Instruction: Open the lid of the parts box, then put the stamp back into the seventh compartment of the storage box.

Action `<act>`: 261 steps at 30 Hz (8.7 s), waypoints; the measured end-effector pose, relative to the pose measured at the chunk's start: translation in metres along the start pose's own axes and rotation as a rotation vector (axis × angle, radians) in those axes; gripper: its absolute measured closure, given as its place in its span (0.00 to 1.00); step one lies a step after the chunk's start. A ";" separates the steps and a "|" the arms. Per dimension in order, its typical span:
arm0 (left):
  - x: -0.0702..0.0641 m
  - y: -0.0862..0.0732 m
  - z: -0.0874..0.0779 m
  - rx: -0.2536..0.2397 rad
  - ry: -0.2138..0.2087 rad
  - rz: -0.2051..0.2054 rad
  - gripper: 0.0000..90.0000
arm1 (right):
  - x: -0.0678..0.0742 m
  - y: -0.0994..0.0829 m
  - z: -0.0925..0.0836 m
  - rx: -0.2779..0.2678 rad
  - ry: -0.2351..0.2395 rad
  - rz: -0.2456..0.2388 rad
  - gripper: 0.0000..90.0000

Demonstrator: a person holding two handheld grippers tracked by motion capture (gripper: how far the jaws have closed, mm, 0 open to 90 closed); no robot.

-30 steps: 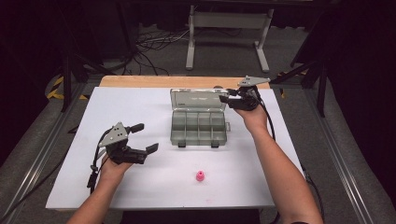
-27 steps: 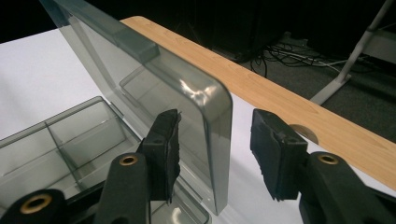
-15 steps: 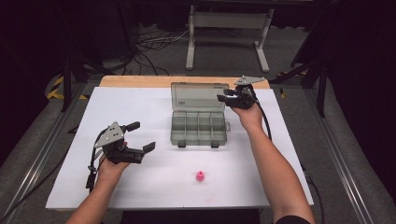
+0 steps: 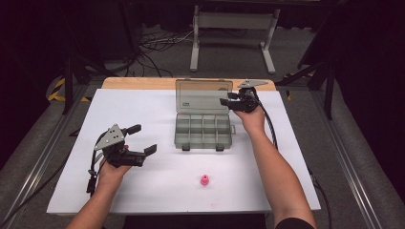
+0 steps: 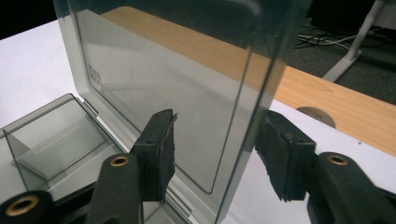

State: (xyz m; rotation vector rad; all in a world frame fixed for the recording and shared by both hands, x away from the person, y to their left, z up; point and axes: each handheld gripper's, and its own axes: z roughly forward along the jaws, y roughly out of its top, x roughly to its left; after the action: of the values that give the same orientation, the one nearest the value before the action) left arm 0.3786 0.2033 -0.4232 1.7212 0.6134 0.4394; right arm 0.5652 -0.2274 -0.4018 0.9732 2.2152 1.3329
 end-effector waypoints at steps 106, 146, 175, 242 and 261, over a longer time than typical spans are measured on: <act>0.013 -0.009 -0.025 -0.056 0.036 -0.057 0.02 | 0.134 -0.039 -0.120 -0.053 0.253 -0.176 0.08; 0.012 -0.009 -0.029 -0.061 0.045 -0.045 0.02 | 0.191 -0.084 -0.079 0.217 0.398 -0.331 0.18; 0.012 -0.009 -0.028 -0.054 0.036 -0.041 0.02 | 0.202 -0.103 -0.059 0.331 0.415 -0.407 0.62; 0.013 -0.010 -0.028 -0.054 0.040 -0.048 0.02 | 0.170 -0.026 -0.081 0.247 0.316 -0.446 0.71; 0.013 -0.010 -0.028 -0.053 0.041 -0.049 0.02 | 0.148 -0.006 -0.081 0.230 0.275 -0.411 0.71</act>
State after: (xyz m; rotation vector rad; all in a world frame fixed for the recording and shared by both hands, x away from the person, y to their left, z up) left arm 0.3707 0.2350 -0.4269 1.6465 0.6669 0.4537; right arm 0.4104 -0.1722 -0.3636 0.3785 2.6370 1.0904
